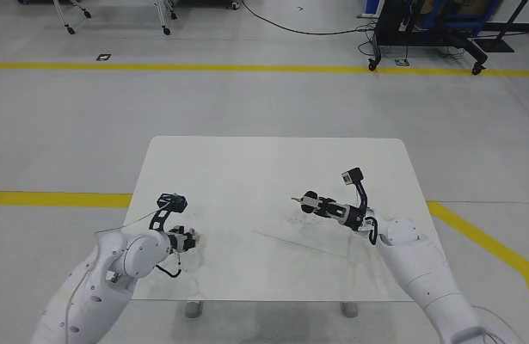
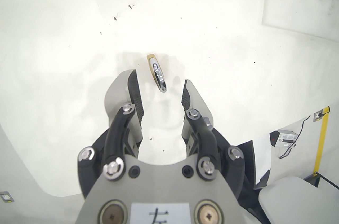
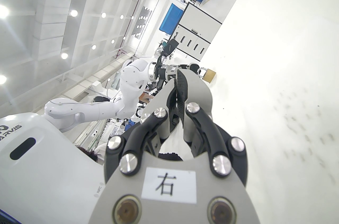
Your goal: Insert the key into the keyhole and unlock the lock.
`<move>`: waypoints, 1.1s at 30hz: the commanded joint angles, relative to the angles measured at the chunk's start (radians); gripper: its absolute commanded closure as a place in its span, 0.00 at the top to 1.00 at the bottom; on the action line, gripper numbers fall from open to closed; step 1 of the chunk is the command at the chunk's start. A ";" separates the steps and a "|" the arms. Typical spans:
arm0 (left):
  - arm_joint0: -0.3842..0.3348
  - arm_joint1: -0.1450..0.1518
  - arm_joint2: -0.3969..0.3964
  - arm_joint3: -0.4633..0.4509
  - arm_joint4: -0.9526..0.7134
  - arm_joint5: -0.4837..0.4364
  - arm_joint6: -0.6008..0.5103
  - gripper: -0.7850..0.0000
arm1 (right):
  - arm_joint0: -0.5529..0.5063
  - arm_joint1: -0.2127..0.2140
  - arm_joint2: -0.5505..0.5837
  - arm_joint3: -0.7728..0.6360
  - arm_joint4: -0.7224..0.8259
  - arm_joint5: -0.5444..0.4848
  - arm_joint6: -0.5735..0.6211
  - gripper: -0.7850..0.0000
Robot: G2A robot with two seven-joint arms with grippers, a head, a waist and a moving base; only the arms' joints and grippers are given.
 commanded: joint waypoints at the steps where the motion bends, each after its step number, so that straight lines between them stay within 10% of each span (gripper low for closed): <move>1: -0.010 -0.004 0.008 0.016 -0.010 -0.013 0.005 0.38 | 0.000 0.000 0.000 0.000 0.000 0.000 0.000 0.00; 6: -0.054 -0.015 0.040 0.060 -0.016 -0.033 0.001 0.00 | 0.000 0.000 0.000 0.000 0.000 0.000 0.000 0.00; 21: -0.067 -0.029 0.060 0.086 0.015 -0.077 0.078 0.00 | 0.000 0.000 0.000 0.000 0.000 0.000 0.000 0.00; 28: -0.034 -0.050 -0.038 0.193 -0.403 -0.423 0.530 0.00 | 0.000 0.000 0.000 0.000 0.000 0.000 0.000 0.00; 33: -0.139 -0.090 0.028 0.429 -0.780 -0.712 0.535 0.00 | 0.000 0.000 0.000 0.000 0.000 0.000 0.000 0.00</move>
